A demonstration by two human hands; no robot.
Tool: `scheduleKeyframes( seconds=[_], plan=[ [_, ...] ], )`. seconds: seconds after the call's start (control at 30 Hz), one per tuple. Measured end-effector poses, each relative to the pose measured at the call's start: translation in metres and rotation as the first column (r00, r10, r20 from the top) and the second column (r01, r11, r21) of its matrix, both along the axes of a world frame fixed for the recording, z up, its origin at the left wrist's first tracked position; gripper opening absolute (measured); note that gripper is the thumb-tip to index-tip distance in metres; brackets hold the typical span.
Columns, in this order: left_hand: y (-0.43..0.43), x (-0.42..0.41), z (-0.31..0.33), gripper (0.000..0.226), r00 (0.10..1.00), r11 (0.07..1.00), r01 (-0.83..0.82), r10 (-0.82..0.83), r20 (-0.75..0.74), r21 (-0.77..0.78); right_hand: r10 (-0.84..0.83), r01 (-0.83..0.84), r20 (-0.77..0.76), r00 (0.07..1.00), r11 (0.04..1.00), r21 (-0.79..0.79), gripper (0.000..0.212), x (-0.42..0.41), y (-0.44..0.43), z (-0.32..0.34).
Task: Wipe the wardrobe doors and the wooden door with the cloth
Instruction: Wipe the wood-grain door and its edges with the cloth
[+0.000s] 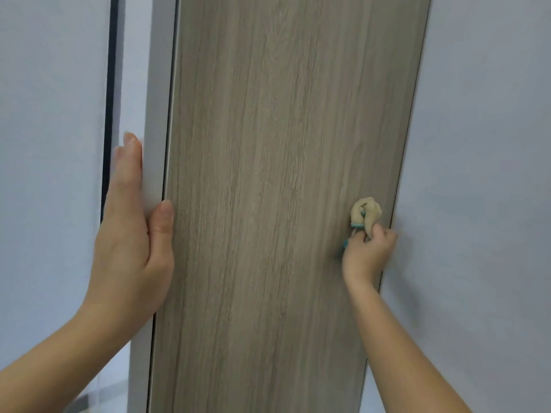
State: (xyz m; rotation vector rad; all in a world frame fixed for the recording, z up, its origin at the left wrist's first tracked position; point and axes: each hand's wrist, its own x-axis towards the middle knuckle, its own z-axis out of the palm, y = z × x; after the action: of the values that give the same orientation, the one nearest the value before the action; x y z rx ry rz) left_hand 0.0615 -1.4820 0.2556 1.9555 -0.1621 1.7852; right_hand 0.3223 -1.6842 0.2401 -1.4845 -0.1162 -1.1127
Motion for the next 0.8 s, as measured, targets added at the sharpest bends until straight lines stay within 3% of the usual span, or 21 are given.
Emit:
scheduleKeyframes(
  seconds=[0.2, 0.4, 0.6, 0.8],
  plan=[
    [-0.005, -0.005, 0.001, 0.062, 0.994, 0.994, 0.108, -0.108, -0.001, -0.012, 0.067, -0.062, 0.294, 0.953, 0.998, -0.023, 0.018, -0.077, 0.052, -0.019],
    [0.000, -0.003, 0.001, 0.057, 0.991, 0.991, 0.136, -0.136, 0.001, -0.006, 0.249, -0.163, 0.440, 0.863, 0.961, -0.224, 0.042, -0.160, 0.101, -0.051],
    [0.002, -0.009, -0.008, 0.055, 0.974, 0.975, 0.220, -0.222, -0.037, -0.039, 0.378, -0.163, 0.510, 0.772, 0.894, -0.417, 0.029, -0.211, 0.122, -0.084],
    [-0.004, -0.014, -0.041, 0.057, 0.978, 0.973, 0.203, -0.207, -0.022, -0.110, 0.415, -0.037, 0.621, 0.665, 0.849, -0.528, 0.025, -0.192, 0.099, -0.077]
  ],
)
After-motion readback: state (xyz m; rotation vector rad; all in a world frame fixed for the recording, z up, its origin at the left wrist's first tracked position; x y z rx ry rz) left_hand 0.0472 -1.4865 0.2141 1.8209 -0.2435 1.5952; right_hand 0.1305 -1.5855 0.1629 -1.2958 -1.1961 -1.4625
